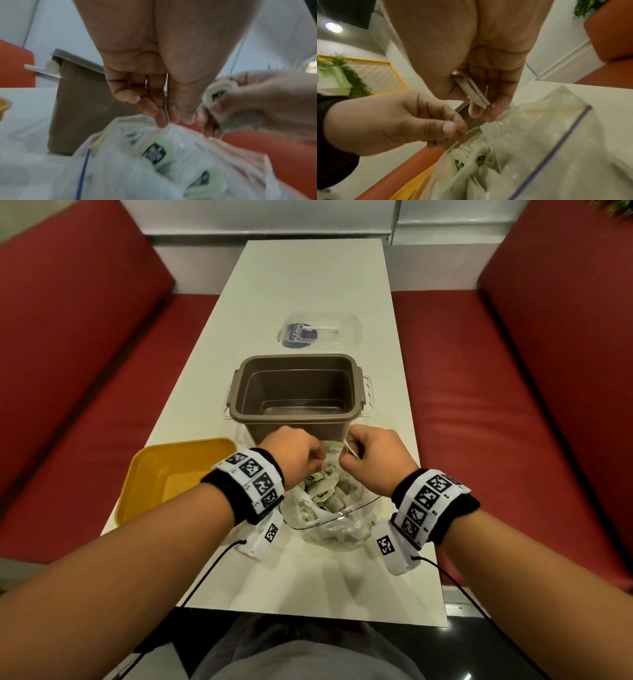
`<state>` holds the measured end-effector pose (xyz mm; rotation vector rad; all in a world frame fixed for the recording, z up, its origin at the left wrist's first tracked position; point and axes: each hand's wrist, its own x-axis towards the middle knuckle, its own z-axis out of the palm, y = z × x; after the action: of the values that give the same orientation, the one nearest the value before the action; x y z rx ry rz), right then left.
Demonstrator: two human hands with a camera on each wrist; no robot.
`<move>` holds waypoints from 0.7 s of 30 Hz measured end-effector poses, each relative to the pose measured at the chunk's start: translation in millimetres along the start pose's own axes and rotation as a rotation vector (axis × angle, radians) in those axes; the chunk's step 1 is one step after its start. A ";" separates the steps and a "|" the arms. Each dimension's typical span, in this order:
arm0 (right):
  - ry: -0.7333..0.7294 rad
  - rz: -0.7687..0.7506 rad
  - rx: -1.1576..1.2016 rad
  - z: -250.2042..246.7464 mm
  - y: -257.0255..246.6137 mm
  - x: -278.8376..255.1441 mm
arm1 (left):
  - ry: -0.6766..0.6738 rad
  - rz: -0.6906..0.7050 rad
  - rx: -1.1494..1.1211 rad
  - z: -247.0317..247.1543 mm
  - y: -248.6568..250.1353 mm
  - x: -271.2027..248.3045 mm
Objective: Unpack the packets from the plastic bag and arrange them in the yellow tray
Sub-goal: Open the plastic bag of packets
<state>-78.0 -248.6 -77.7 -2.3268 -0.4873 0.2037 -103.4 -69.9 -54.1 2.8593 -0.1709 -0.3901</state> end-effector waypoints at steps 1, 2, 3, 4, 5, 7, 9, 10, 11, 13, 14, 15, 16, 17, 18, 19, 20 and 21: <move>0.005 0.020 0.012 1.2 1.0 -0.7 | -0.039 -0.003 0.055 3.7 2.3 2.2; 0.007 0.035 0.021 2.7 2.4 -0.9 | -0.072 -0.007 0.089 5.9 4.7 3.9; 0.003 0.055 0.039 4.1 3.3 -1.5 | -0.101 -0.011 0.113 6.0 6.3 5.1; -0.007 0.069 0.060 5.7 4.7 -1.8 | -0.122 -0.017 0.128 5.1 6.8 5.9; -0.020 0.082 0.073 7.2 5.4 -2.2 | -0.133 -0.023 0.139 2.8 6.3 6.4; -0.052 0.097 0.075 9.8 4.2 -3.2 | -0.143 -0.023 0.148 -2.5 1.4 6.8; -0.088 0.100 0.087 11.1 -0.4 -3.2 | -0.148 0.006 0.137 -4.4 -4.8 6.9; -0.102 0.100 0.087 11.8 -3.1 -3.3 | -0.150 0.031 0.132 -3.9 -7.1 6.5; -0.111 0.105 0.081 13.1 -5.8 -2.8 | -0.162 0.057 0.132 -4.3 -9.1 6.0; -0.118 0.129 0.064 14.7 -9.9 -2.0 | -0.215 0.078 0.148 -2.6 -11.6 7.2; -0.127 0.136 0.047 15.4 -11.0 -1.7 | -0.233 0.079 0.154 -1.7 -12.2 8.3; -0.140 0.139 0.027 16.0 -12.1 -1.6 | -0.237 0.084 0.156 -2.4 -12.6 8.4; -0.152 0.141 0.011 17.5 -13.5 -0.6 | -0.220 0.097 0.152 -4.2 -15.2 7.7; -0.165 0.143 0.004 18.3 -13.9 0.1 | -0.190 0.114 0.140 -6.8 -17.1 6.3; -0.173 0.146 0.004 19.5 -15.4 1.2 | -0.150 0.137 0.119 -10.1 -20.7 4.2; -0.181 0.145 0.000 19.9 -16.4 1.9 | -0.108 0.156 0.087 -13.3 -23.4 2.1; -0.186 0.135 -0.013 20.6 -18.0 2.7 | -0.069 0.172 0.049 -16.6 -26.5 0.3; -0.186 0.115 -0.036 21.8 -21.1 4.2 | -0.040 0.187 0.011 -21.6 -30.1 -1.4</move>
<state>-86.3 -219.1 -78.6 -2.3846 -0.4509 0.4732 -96.3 -35.8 -41.4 2.8158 -0.4446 -0.4088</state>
